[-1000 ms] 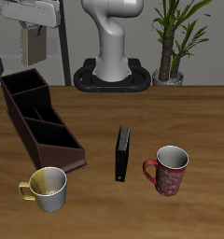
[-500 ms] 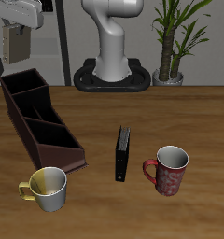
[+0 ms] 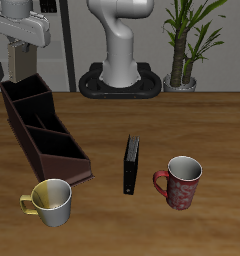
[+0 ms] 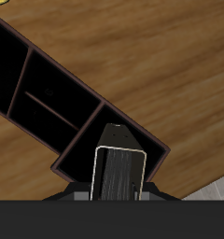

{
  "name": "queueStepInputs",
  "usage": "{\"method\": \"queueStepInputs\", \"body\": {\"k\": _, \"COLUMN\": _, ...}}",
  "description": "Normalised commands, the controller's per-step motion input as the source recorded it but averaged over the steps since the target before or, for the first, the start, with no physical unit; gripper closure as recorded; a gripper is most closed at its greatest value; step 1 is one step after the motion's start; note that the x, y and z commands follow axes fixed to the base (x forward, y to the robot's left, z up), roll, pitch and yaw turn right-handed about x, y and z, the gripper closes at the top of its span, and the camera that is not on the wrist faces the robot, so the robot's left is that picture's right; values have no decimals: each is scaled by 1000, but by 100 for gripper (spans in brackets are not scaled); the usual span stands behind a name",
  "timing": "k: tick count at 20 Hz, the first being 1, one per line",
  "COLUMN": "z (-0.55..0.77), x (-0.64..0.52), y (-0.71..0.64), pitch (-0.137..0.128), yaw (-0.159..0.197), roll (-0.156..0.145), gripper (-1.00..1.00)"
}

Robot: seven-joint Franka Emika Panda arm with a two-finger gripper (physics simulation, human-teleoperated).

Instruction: Place the yellow book into the right desk caddy's right compartment and place the red mug into the right desk caddy's left compartment

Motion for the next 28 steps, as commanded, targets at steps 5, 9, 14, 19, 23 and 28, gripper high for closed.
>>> {"method": "queueStepInputs", "body": {"k": 5, "z": -341, "x": 78, "y": -21, "pitch": 43, "yaw": 10, "roll": -32, "gripper": 100}}
{"method": "queueStepInputs", "body": {"k": 9, "z": -341, "x": 63, "y": -81, "pitch": 48, "yaw": -13, "roll": 4, "gripper": 100}}
{"method": "queueStepInputs", "body": {"k": 14, "z": -324, "x": 6, "y": -16, "pitch": 61, "yaw": 12, "roll": -22, "gripper": 100}}
{"method": "queueStepInputs", "body": {"k": 19, "z": -122, "x": -10, "y": -3, "pitch": 54, "yaw": -10, "roll": -29, "gripper": -100}}
{"method": "queueStepInputs", "body": {"k": 23, "z": 77, "x": -45, "y": 28, "pitch": -7, "yaw": -11, "roll": -18, "gripper": -100}}
{"method": "queueStepInputs", "body": {"k": 28, "z": 330, "x": 3, "y": 518, "pitch": -101, "yaw": 95, "roll": 17, "gripper": -100}}
